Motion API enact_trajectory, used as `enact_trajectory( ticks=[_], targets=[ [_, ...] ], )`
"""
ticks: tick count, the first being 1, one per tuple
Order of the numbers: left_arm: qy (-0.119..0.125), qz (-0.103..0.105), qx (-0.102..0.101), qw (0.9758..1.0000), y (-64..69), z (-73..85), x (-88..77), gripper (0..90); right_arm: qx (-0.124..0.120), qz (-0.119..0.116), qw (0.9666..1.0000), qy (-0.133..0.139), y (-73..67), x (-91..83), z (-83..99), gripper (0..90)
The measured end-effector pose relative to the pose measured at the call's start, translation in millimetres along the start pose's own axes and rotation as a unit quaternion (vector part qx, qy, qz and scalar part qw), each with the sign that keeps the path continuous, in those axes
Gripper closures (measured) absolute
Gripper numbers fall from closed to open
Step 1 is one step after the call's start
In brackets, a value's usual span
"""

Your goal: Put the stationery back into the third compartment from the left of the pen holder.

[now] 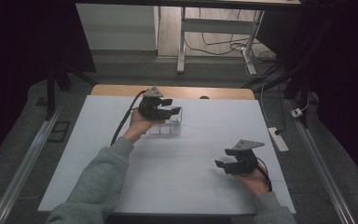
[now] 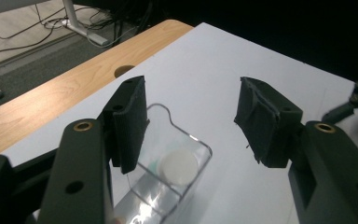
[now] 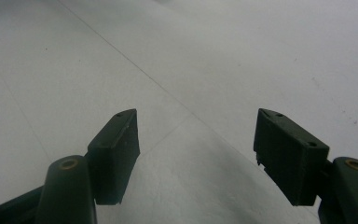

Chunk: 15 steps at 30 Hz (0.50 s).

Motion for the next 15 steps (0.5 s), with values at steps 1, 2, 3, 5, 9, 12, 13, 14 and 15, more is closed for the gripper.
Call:
enact_trajectory(
  ticks=[1, 2, 3, 5, 9, 12, 13, 14, 15],
  targets=[
    [-0.002, 0.000, 0.002, 1.0000, 0.3, 1.3, -2.7, 42.8, 0.000, -0.001, 1.0000, 0.001, 0.4, 0.0, -0.2, 31.2],
    [-0.004, -0.001, 0.004, 1.0000, 0.5, 2.9, -5.4, 42.8, 0.000, -0.001, 1.0000, 0.003, 0.8, -0.1, -0.4, 31.2],
    [-0.005, -0.001, 0.005, 1.0000, 0.9, 4.4, -8.3, 42.7, 0.001, -0.003, 1.0000, 0.005, 1.0, -0.3, -0.6, 31.2],
    [-0.007, -0.001, 0.008, 0.9999, 2.1, 8.0, -14.5, 42.7, 0.003, -0.004, 1.0000, 0.007, 0.9, -0.7, -0.9, 31.2],
    [-0.014, -0.004, 0.014, 0.9998, 4.5, 17.8, -28.5, 42.7, -0.001, -0.003, 1.0000, 0.007, 0.1, -2.4, -1.0, 31.0],
    [-0.018, -0.003, 0.008, 0.9998, 5.3, 26.8, -39.5, 42.7, 0.000, -0.002, 1.0000, 0.005, -0.6, -3.7, 0.0, 30.9],
    [-0.019, -0.004, 0.007, 0.9998, 5.7, 30.1, -43.5, 42.8, 0.002, -0.002, 1.0000, 0.006, -0.8, -3.8, 0.0, 30.8],
    [-0.021, -0.004, 0.004, 0.9998, 6.3, 33.6, -47.7, 42.7, 0.002, -0.001, 1.0000, 0.005, -0.9, -4.2, 0.2, 30.8],
    [-0.022, -0.004, 0.002, 0.9997, 7.4, 37.3, -52.0, 42.8, 0.002, 0.000, 1.0000, 0.005, -1.1, -4.3, 0.4, 30.7]
  ],
)
Point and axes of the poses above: each handheld gripper's, and its own axes: x roughly forward along the jaws, z roughly out of its underside, y roughly to its right, the point moved 8 cm from there along x, roughly forward along the jaws, and after that the axes turned 6 degrees about -x, right-handed, at the moved point
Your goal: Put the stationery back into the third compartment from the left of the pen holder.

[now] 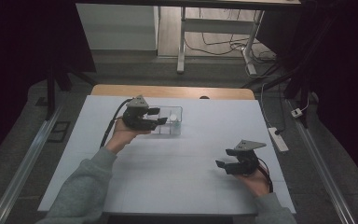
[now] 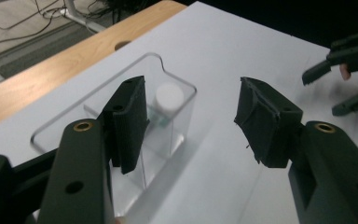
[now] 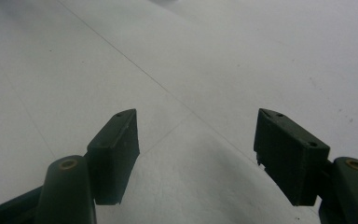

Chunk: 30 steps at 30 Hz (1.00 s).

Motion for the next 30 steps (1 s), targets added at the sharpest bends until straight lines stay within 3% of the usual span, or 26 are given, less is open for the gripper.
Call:
enact_trajectory(
  ticks=[5, 11, 17, 30],
  targets=[
    [-0.010, -0.007, -0.001, 0.9999, 4.9, 23.7, -20.8, 42.4, -0.002, 0.002, 1.0000, -0.005, -0.9, -1.5, 1.5, 30.6],
    [-0.028, -0.031, 0.000, 0.9991, 7.1, 55.9, -42.2, 41.3, -0.004, 0.004, 1.0000, -0.004, -1.1, -2.4, 1.1, 30.6],
    [-0.026, -0.041, -0.014, 0.9987, 7.1, 79.1, -62.3, 40.8, -0.001, 0.004, 1.0000, -0.002, 0.0, -3.0, 1.5, 30.6],
    [-0.040, -0.066, -0.024, 0.9967, 8.4, 128.0, -88.9, 37.7, 0.001, 0.009, 0.9999, -0.006, 0.8, -4.1, 3.6, 30.4]
  ],
)
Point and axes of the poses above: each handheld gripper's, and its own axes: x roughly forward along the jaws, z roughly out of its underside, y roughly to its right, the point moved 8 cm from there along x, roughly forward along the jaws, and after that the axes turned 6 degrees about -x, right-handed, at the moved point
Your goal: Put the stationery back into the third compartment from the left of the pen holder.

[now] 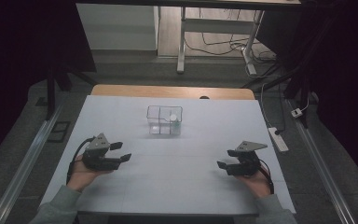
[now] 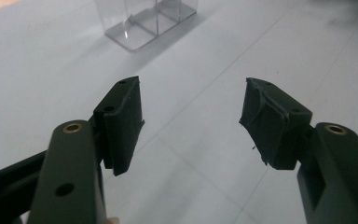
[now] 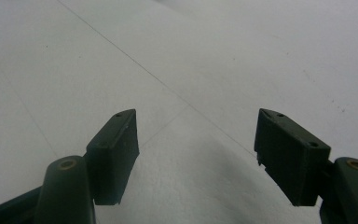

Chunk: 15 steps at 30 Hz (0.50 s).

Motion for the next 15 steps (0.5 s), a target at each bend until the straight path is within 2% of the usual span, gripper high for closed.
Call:
enact_trajectory(
  ticks=[10, 15],
  targets=[
    [0.000, -0.023, -0.019, 0.9996, -12.1, 26.1, -15.3, 37.3, 0.001, 0.001, 1.0000, 0.001, 0.4, -0.4, 0.2, 30.4],
    [0.000, -0.028, -0.023, 0.9994, -17.1, 28.9, -15.9, 37.2, -0.002, 0.001, 1.0000, 0.002, -0.3, -0.8, -0.1, 30.4]
  ],
)
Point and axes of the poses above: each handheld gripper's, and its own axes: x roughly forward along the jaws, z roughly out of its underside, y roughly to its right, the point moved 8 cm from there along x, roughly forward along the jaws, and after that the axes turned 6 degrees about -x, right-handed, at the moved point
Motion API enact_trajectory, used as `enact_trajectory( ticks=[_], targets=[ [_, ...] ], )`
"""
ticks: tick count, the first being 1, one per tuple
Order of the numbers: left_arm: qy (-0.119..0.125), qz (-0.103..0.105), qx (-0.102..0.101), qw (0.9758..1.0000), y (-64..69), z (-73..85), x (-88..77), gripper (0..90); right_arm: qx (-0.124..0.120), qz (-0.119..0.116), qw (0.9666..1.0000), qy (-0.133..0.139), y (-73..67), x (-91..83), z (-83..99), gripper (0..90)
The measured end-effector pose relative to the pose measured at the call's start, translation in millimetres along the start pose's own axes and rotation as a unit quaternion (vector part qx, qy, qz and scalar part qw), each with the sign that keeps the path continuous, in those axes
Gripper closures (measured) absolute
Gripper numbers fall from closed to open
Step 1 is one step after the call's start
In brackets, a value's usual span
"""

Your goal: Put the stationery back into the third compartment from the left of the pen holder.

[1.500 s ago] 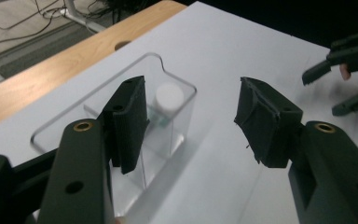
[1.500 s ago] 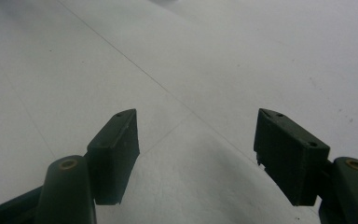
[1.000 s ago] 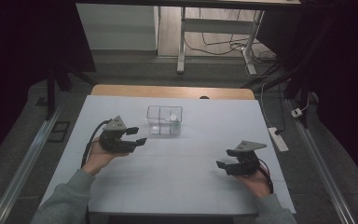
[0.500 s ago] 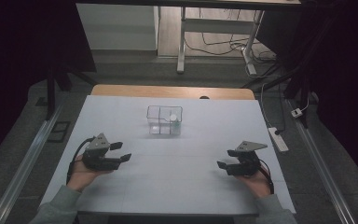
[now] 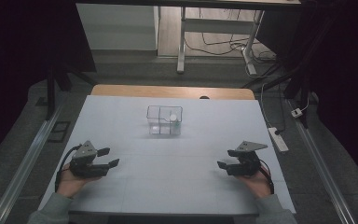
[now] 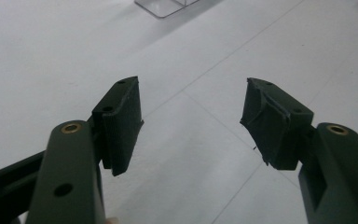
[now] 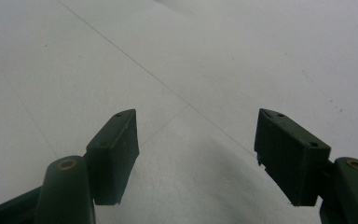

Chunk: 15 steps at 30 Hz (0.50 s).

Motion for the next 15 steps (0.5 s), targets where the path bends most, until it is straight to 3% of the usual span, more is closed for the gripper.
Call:
enact_trajectory(
  ticks=[15],
  targets=[
    [-0.006, 0.003, 0.009, 0.9999, 1.3, -0.8, 7.0, 36.2, -0.005, 0.008, 0.9999, 0.007, -1.0, -6.2, -1.1, 30.5]
  ],
)
Point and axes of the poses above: each handheld gripper's, and its own axes: x roughly forward along the jaws, z roughly out of its underside, y roughly to its right, the point moved 8 cm from there along x, roughly forward along the jaws, and after that the axes turned 6 degrees about -x, right-handed, at the moved point
